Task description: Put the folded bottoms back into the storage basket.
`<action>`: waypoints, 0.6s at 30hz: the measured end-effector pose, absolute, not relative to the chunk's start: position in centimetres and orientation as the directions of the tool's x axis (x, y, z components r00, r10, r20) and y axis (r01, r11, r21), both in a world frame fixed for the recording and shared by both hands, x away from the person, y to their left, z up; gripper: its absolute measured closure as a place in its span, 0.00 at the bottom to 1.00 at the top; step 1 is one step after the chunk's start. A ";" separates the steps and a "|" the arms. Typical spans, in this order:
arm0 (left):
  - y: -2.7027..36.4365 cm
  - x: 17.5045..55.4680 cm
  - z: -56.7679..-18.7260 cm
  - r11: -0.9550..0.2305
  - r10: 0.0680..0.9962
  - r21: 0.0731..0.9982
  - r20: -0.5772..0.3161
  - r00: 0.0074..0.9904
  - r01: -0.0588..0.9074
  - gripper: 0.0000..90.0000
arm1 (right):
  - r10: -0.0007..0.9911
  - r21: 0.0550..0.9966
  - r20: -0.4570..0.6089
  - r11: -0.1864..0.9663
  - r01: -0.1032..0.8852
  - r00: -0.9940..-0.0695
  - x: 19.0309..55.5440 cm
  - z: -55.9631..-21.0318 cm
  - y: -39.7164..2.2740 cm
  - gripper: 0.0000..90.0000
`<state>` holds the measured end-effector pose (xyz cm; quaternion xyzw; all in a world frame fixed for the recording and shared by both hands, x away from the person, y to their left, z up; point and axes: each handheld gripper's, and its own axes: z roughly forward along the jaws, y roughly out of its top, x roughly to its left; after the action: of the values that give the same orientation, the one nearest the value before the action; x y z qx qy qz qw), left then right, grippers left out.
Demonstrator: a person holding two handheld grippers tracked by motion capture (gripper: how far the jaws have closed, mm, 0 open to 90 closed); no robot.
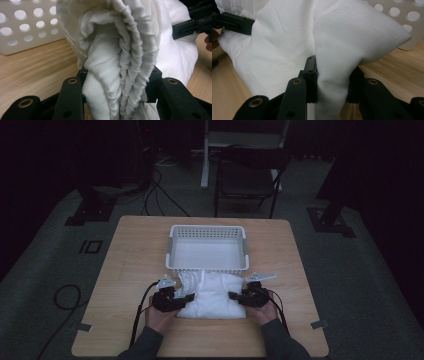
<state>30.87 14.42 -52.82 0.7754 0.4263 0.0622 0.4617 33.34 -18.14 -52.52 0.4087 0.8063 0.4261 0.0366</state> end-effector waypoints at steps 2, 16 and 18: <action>14.4 30.8 -52.7 -0.213 0.719 0.771 -0.292 0.631 0.600 0.62 | 0.689 0.718 0.288 0.304 0.626 -0.665 33.2 -52.4 -18.2 0.77; 14.4 30.2 -52.1 -0.211 0.714 0.781 -0.287 0.639 0.587 0.63 | 0.683 0.722 0.303 0.291 0.628 -0.665 32.9 -52.1 -18.4 0.77; 14.4 30.1 -51.9 -0.210 0.714 0.783 -0.286 0.639 0.585 0.63 | 0.681 0.722 0.309 0.286 0.630 -0.664 32.8 -52.0 -18.5 0.77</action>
<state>30.13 14.38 -51.92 0.7749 0.4191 0.0686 0.4682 32.85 -18.51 -51.98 0.4090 0.8014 0.4355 0.0295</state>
